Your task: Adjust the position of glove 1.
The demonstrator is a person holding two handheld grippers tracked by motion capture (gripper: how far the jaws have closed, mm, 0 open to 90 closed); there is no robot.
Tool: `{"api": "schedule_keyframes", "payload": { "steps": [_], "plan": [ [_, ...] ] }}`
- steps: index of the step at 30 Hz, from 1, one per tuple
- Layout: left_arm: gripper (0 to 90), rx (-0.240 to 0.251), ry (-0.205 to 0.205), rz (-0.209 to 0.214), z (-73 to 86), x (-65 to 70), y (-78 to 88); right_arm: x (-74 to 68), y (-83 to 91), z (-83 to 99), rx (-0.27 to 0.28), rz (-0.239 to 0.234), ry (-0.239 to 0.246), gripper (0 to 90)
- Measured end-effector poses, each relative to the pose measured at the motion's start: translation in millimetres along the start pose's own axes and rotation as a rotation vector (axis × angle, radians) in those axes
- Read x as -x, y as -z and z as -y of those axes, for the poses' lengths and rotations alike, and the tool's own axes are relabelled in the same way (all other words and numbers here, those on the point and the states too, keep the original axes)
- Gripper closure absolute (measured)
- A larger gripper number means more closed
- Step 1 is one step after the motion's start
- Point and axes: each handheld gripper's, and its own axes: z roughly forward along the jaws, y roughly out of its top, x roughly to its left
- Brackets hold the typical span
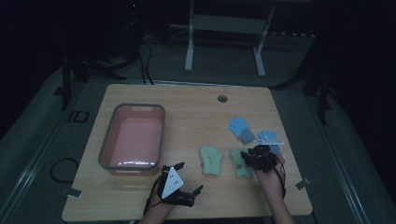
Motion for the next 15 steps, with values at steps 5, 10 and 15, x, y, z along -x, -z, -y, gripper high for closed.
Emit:
{"api": "schedule_keyframes", "payload": {
  "steps": [5,10,15],
  "plan": [
    [1.0,0.0,0.002,-0.002,0.0,0.0,0.0,6.0,1.2,2.1,-0.01,-0.038,0.084,61.6],
    [1.0,0.002,0.003,-0.002,0.1,-0.1,0.1,6.9,5.5,8.0,0.022,-0.082,0.156,61.5],
    [1.0,0.003,0.003,-0.003,0.1,-0.1,0.2,4.0,-1.0,14.5,0.034,-0.077,0.12,63.3]
  ]
}}
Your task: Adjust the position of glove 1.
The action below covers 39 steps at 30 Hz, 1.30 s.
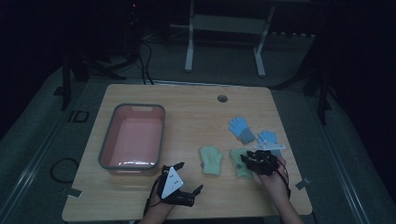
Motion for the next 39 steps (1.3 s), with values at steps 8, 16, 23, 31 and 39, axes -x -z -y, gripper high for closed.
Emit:
{"api": "schedule_keyframes", "payload": {
  "steps": [8,16,23,31,39],
  "plan": [
    [1.0,0.003,-0.001,0.004,0.1,-0.1,0.3,-10.6,-19.2,20.0,-0.022,0.089,-0.022,67.5],
    [1.0,0.002,0.0,0.003,0.2,-0.1,0.5,-21.4,-20.5,21.3,-0.017,0.148,0.009,83.0],
    [1.0,0.0,0.006,0.002,0.1,-0.5,0.3,-27.0,-8.6,6.0,0.009,0.159,-0.046,84.5],
    [1.0,0.001,-0.001,0.0,0.1,-0.1,0.4,-41.5,14.3,-27.6,0.081,0.167,-0.051,84.8],
    [1.0,0.002,-0.007,0.002,0.1,0.4,0.4,-62.5,21.0,-53.0,0.117,0.129,-0.063,84.8]
  ]
}}
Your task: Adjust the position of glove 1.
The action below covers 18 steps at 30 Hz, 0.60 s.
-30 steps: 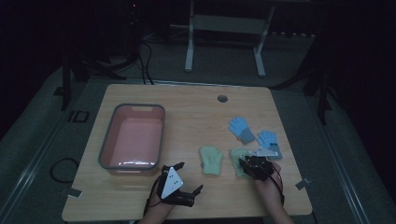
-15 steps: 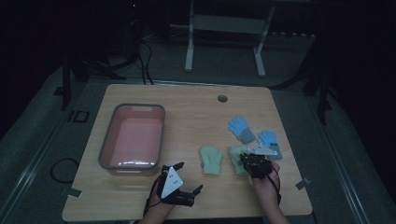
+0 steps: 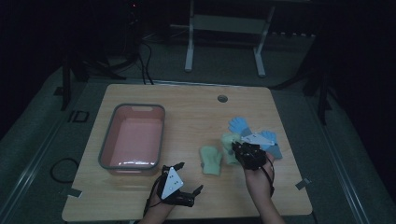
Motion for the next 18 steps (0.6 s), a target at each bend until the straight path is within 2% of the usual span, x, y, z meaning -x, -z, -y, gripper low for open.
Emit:
{"api": "schedule_keyframes", "payload": {
  "steps": [8,10,12,16,18],
  "plan": [
    [1.0,-0.001,0.001,0.002,0.0,0.2,0.1,-30.2,-10.7,-8.6,-0.007,-0.051,-0.028,84.8],
    [1.0,0.0,0.002,-0.001,0.0,0.4,0.1,-34.4,-12.5,-8.8,-0.008,-0.052,-0.029,84.8],
    [1.0,0.001,0.004,-0.002,0.1,0.5,0.0,-45.6,-18.5,-6.9,-0.022,-0.054,-0.026,84.8],
    [1.0,0.0,0.002,-0.005,0.0,0.0,0.1,-54.3,-28.0,0.8,-0.048,-0.056,-0.037,84.8],
    [1.0,0.001,0.003,-0.003,0.0,0.1,0.1,-57.0,-32.4,4.5,-0.062,-0.081,-0.054,84.8]
  ]
}}
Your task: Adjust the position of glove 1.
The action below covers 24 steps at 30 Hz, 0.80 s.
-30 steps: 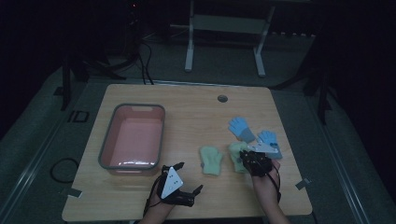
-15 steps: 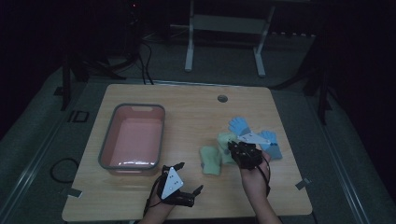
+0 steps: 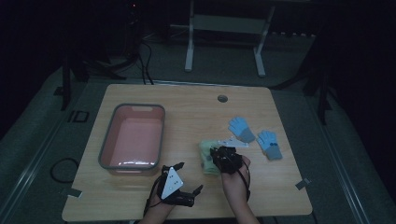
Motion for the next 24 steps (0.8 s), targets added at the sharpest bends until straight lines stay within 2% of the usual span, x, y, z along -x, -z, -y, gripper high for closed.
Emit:
{"api": "schedule_keyframes", "payload": {
  "steps": [2,11,19,24],
  "plan": [
    [1.0,0.0,0.003,0.005,0.0,0.1,0.0,-3.2,-3.7,2.7,-0.004,0.024,0.018,84.8],
    [1.0,-0.004,0.001,0.005,-0.1,0.2,-0.4,-3.5,-21.8,14.7,-0.044,0.068,0.008,84.4],
    [1.0,-0.01,-0.004,0.0,-0.4,0.8,-0.9,0.6,-33.6,23.4,-0.07,0.059,-0.008,83.4],
    [1.0,-0.015,-0.002,-0.004,-0.5,0.5,-1.2,0.2,-32.7,24.1,-0.07,0.049,-0.002,79.9]
  ]
}}
